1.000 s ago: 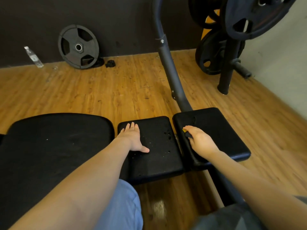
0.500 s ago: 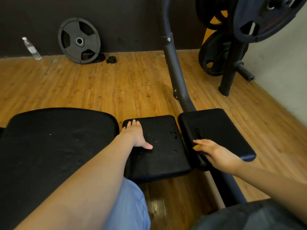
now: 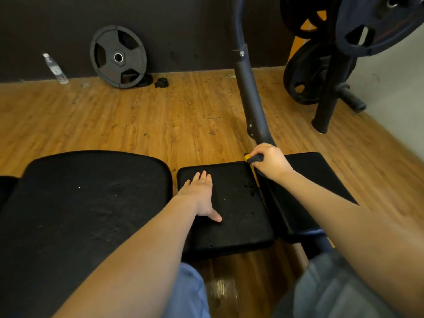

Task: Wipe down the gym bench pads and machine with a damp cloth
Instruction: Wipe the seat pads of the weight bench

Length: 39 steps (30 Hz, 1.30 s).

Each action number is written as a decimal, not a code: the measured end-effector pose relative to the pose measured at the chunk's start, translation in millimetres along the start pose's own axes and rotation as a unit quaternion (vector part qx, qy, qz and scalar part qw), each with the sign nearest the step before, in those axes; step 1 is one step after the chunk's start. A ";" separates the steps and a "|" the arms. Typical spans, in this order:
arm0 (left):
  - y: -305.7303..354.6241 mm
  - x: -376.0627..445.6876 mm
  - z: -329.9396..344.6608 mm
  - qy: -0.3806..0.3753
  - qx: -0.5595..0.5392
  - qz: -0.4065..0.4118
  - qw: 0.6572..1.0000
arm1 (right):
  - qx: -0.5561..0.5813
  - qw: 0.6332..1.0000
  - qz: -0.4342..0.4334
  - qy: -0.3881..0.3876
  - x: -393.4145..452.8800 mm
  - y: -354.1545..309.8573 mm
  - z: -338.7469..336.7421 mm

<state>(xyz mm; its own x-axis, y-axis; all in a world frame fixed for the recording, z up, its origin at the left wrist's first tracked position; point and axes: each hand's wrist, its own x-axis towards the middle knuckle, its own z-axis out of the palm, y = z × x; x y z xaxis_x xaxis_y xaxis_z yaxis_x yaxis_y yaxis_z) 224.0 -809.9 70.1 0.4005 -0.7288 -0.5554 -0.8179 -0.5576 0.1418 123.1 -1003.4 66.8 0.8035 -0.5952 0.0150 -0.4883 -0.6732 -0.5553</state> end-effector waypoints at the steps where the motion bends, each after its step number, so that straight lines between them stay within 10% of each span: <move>1: -3.0 -0.8 0.9 -0.003 0.001 -0.005 1.000 | -0.009 1.000 0.002 -0.011 8.9 -3.6 5.0; 29: 7.6 -0.3 0.2 -0.028 0.046 -0.034 0.998 | -0.083 0.928 -0.048 -0.360 -108.2 8.3 -16.1; 39: -0.9 2.1 2.1 -0.024 0.036 -0.030 0.999 | -0.079 0.984 0.064 -0.143 10.4 -36.9 -7.0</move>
<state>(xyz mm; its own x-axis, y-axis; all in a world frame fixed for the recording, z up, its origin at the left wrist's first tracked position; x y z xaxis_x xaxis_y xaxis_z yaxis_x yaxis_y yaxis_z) 224.6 -810.1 67.1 0.4300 -0.6741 -0.6006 -0.8214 -0.5681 0.0496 147.1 -987.8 93.2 0.7834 -0.5471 -0.2951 -0.6212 -0.6736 -0.4005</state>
